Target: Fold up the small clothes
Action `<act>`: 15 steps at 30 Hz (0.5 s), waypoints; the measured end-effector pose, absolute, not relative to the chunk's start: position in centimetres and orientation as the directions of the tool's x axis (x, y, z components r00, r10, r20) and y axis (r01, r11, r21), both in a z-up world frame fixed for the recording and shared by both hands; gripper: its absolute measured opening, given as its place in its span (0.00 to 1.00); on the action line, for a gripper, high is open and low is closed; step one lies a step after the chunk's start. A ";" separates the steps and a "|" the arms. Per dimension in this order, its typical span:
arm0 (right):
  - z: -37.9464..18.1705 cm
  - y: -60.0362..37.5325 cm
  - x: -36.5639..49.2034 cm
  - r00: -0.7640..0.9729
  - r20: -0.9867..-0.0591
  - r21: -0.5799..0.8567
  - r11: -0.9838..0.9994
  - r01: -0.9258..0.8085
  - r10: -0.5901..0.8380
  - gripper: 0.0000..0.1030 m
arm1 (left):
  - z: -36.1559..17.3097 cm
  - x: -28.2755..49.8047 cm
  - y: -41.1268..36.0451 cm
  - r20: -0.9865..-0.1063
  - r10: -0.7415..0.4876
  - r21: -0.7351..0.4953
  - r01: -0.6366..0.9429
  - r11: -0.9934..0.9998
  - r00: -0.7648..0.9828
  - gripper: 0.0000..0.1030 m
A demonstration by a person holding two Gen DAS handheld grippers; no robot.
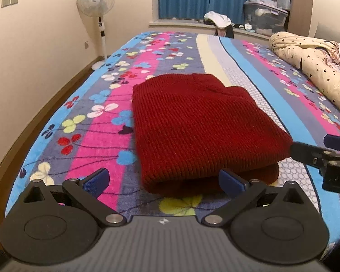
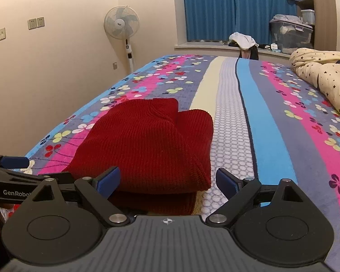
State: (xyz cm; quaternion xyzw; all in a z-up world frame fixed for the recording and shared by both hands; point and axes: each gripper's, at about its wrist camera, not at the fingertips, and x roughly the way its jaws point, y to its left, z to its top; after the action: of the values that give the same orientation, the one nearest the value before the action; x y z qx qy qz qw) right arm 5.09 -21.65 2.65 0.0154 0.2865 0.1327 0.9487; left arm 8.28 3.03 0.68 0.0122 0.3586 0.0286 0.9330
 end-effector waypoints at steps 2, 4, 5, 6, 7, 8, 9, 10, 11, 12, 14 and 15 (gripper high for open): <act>2.7 -21.6 5.2 0.802 -0.539 0.105 0.965 -0.240 0.258 0.89 | 0.6 8.4 3.0 -0.672 0.064 0.044 -0.047 0.998 0.737 1.00; 2.7 -21.5 5.1 0.801 -0.542 0.103 0.966 -0.238 0.255 0.89 | 0.6 8.3 2.9 -0.673 0.066 0.045 -0.048 0.998 0.737 1.00; 2.7 -21.5 5.1 0.800 -0.543 0.104 0.966 -0.238 0.256 0.89 | 0.6 8.3 2.9 -0.673 0.067 0.047 -0.047 0.998 0.736 1.00; 2.8 -21.6 5.1 0.799 -0.544 0.106 0.965 -0.239 0.258 0.89 | 0.6 8.3 2.9 -0.674 0.066 0.048 -0.046 0.998 0.735 1.00; 2.8 -21.6 5.1 0.798 -0.544 0.108 0.964 -0.241 0.261 0.89 | 0.5 8.3 2.9 -0.675 0.067 0.050 -0.045 0.998 0.734 1.00; 2.8 -21.6 5.0 0.797 -0.544 0.109 0.964 -0.244 0.263 0.89 | 0.5 8.3 2.8 -0.676 0.068 0.052 -0.045 0.998 0.734 1.00; 2.8 -21.6 5.0 0.797 -0.543 0.108 0.963 -0.247 0.265 0.90 | 0.5 8.3 2.8 -0.676 0.067 0.052 -0.044 0.998 0.734 1.00; 2.9 -21.6 5.0 0.797 -0.542 0.107 0.963 -0.248 0.266 0.90 | 0.5 8.3 2.8 -0.675 0.067 0.051 -0.045 0.998 0.734 1.00; 2.9 -21.6 5.0 0.797 -0.542 0.105 0.963 -0.250 0.266 0.90 | 0.4 8.3 2.8 -0.676 0.067 0.050 -0.046 0.998 0.734 1.00; 2.9 -21.5 5.0 0.798 -0.541 0.104 0.963 -0.250 0.266 0.91 | 0.4 8.3 2.8 -0.677 0.068 0.050 -0.047 0.998 0.733 1.00; 2.9 -21.5 4.9 0.798 -0.540 0.106 0.962 -0.252 0.268 0.92 | 0.4 8.3 2.8 -0.679 0.067 0.047 -0.048 0.998 0.731 1.00; 3.0 -21.5 4.9 0.797 -0.540 0.106 0.962 -0.253 0.270 0.92 | 0.4 8.3 2.8 -0.680 0.065 0.044 -0.047 0.998 0.731 1.00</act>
State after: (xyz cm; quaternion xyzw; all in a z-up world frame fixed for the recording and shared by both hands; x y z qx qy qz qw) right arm 4.93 -21.54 2.95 0.0142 0.2869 0.1379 0.9479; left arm 8.31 2.75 0.41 0.0120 0.3658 0.0300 0.9301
